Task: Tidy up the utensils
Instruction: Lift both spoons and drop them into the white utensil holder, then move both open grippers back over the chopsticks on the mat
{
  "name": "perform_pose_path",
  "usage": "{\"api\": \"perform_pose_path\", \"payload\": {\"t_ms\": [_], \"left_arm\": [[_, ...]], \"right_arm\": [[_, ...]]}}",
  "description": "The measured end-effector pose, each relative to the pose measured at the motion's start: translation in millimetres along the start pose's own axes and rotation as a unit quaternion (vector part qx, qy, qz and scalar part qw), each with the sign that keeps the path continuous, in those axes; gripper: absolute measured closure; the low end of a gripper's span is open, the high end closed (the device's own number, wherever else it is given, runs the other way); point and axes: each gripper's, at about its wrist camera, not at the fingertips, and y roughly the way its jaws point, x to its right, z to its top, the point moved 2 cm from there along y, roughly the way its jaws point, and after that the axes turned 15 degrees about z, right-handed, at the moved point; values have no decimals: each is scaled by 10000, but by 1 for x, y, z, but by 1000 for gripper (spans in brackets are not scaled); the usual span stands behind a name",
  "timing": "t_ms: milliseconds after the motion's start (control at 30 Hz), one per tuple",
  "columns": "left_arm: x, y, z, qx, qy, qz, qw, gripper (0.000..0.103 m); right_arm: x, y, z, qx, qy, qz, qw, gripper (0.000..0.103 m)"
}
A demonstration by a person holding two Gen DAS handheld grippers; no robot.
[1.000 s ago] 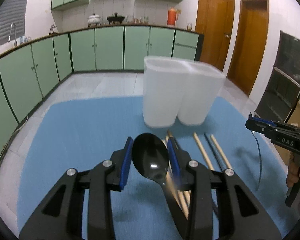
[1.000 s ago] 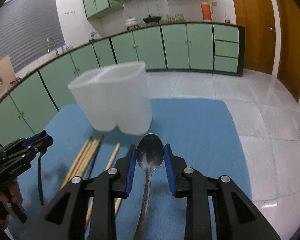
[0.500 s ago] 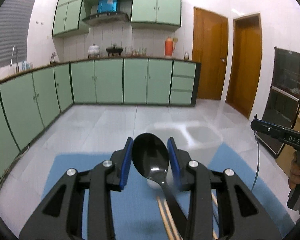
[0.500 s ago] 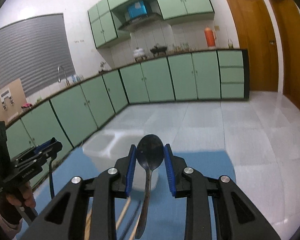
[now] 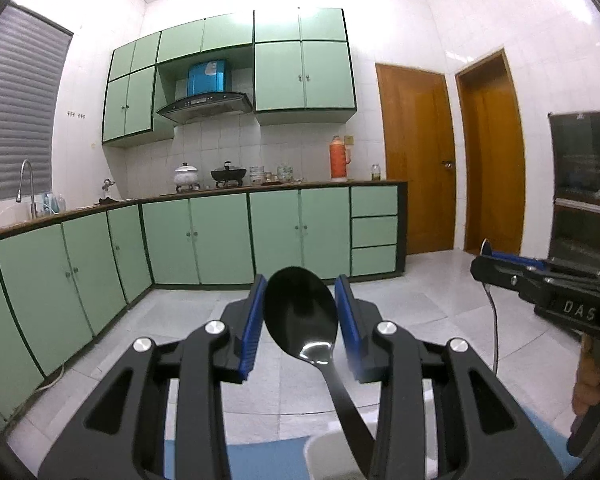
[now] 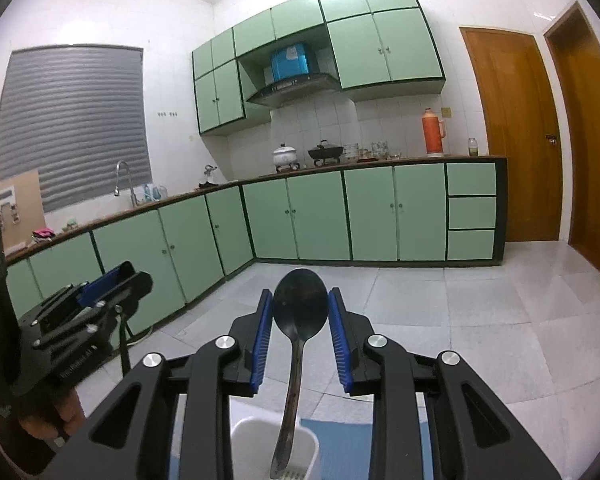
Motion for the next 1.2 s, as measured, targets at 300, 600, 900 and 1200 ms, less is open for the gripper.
{"api": "perform_pose_path", "payload": {"t_ms": [300, 600, 900, 1200], "left_arm": [[8, 29, -37, -291, 164, -116, 9994, 69], [-3, 18, -61, -545, 183, -160, 9982, 50], [-37, -48, -81, -1029, 11, 51, 9947, 20], [-51, -135, -158, -2475, 312, 21, 9684, 12]], "right_arm": [[2, 40, -43, -370, -36, 29, 9993, 75], [3, 35, -71, -633, 99, 203, 9977, 61], [3, -31, -99, -730, 594, -24, 9956, 41], [-31, -109, -175, -1446, 1079, -332, 9830, 26]]}}
